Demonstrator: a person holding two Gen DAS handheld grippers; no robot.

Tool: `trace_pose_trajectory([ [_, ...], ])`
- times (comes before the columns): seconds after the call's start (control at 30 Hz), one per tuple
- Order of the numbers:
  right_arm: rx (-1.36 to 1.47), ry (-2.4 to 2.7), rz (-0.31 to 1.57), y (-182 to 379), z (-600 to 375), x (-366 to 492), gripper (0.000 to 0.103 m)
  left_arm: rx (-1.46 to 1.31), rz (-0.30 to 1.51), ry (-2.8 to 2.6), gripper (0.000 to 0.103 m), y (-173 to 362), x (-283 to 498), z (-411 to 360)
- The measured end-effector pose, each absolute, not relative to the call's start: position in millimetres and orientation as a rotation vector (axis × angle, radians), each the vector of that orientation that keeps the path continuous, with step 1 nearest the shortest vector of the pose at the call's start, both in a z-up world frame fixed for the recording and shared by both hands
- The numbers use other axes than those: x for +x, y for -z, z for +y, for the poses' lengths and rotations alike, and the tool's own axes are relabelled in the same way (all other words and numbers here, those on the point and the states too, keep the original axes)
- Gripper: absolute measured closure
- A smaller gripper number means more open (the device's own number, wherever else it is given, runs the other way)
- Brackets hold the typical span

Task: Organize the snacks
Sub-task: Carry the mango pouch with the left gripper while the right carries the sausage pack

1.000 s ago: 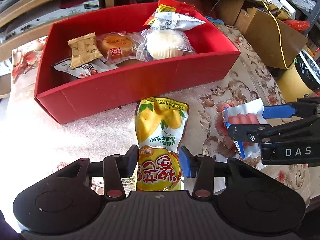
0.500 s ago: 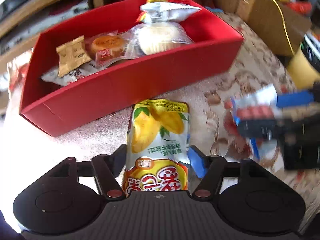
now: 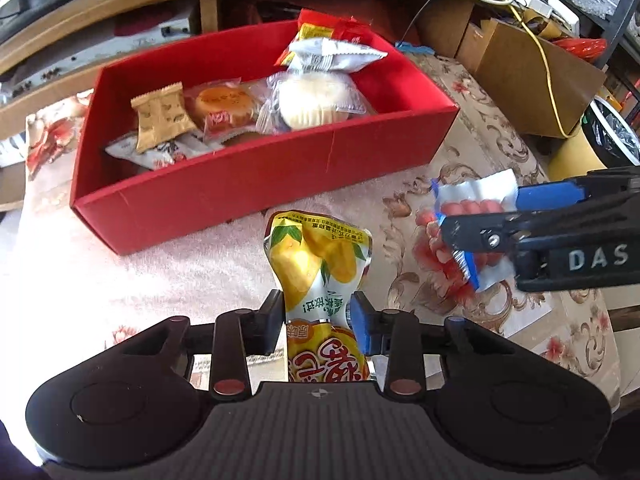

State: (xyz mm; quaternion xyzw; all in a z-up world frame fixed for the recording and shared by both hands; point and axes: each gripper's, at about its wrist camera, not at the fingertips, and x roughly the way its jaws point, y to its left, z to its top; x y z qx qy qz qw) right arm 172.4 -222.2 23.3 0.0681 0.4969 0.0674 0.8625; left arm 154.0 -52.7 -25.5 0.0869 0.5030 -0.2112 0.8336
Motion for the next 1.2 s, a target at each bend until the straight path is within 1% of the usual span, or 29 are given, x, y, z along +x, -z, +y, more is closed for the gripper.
trace_pose_trajectory([
  [0.67, 0.159, -0.140, 0.985, -41.2, -223.2, 175.9, 0.027, 0.083, 0.959, 0.476, 0.061, -20.0, 154.5, -43.5],
  [1.2, 0.173, -0.148, 0.919, -63.7, -212.3, 194.9, 0.027, 0.011, 0.876, 0.430, 0.060, -46.6, 174.4, -32.1],
])
